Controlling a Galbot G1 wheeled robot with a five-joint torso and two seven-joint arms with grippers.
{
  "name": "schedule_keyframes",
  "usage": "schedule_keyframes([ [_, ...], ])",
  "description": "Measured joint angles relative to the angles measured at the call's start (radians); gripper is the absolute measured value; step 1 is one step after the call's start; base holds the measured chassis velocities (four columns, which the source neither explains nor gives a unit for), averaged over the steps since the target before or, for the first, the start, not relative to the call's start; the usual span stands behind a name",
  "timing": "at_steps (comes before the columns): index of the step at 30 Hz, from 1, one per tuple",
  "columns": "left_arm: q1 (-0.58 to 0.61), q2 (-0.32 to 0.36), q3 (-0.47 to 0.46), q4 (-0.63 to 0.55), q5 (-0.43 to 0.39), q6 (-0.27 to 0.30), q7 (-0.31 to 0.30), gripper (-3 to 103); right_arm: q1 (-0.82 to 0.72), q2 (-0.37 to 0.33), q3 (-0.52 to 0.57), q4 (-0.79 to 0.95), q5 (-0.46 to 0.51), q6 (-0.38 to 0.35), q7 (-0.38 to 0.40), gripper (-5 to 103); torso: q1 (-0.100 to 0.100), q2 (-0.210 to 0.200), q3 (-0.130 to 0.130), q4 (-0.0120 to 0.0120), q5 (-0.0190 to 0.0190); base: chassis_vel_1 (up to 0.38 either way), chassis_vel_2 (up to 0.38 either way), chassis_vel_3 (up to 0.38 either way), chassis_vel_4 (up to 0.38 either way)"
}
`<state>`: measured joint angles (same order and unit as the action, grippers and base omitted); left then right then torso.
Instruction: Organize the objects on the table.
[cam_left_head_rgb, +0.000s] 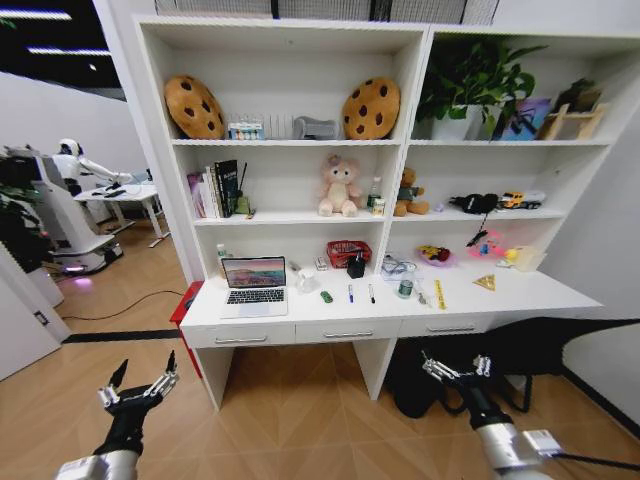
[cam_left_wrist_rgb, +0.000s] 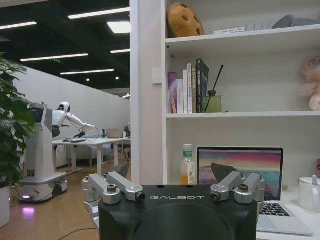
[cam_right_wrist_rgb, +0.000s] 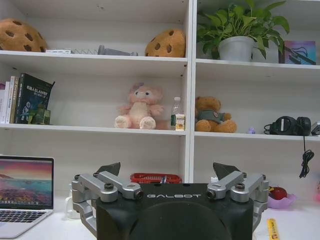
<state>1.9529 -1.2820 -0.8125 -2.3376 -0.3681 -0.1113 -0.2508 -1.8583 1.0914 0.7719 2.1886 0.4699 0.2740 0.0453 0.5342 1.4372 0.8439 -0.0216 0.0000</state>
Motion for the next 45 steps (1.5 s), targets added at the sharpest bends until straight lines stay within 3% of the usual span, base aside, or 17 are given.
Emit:
schedule_keyframes([
  [17, 0.0, -0.012, 0.005, 0.001, -0.004, -0.004, 0.003, 93, -0.022, 0.014, 0.0, 0.0, -0.009, -0.005, -0.006, 100, 0.0, 0.0, 0.0, -0.0002, 0.0, -0.023, 0.017, 0.021, -0.027],
  [37, -0.012, -0.002, 0.012, 0.015, -0.005, 0.001, 0.002, 92, 0.006, -0.054, -0.021, -0.004, -0.016, 0.004, -0.059, 100, 0.0, 0.0, 0.0, -0.0001, -0.0003, -0.194, 0.2, 0.212, -0.217],
  [45, -0.019, -0.002, 0.013, 0.025, -0.007, 0.002, 0.0, 90, 0.021, -0.049, -0.03, -0.018, -0.004, -0.004, -0.053, 100, 0.0, 0.0, 0.0, -0.0003, 0.0, -0.197, 0.193, 0.205, -0.203],
])
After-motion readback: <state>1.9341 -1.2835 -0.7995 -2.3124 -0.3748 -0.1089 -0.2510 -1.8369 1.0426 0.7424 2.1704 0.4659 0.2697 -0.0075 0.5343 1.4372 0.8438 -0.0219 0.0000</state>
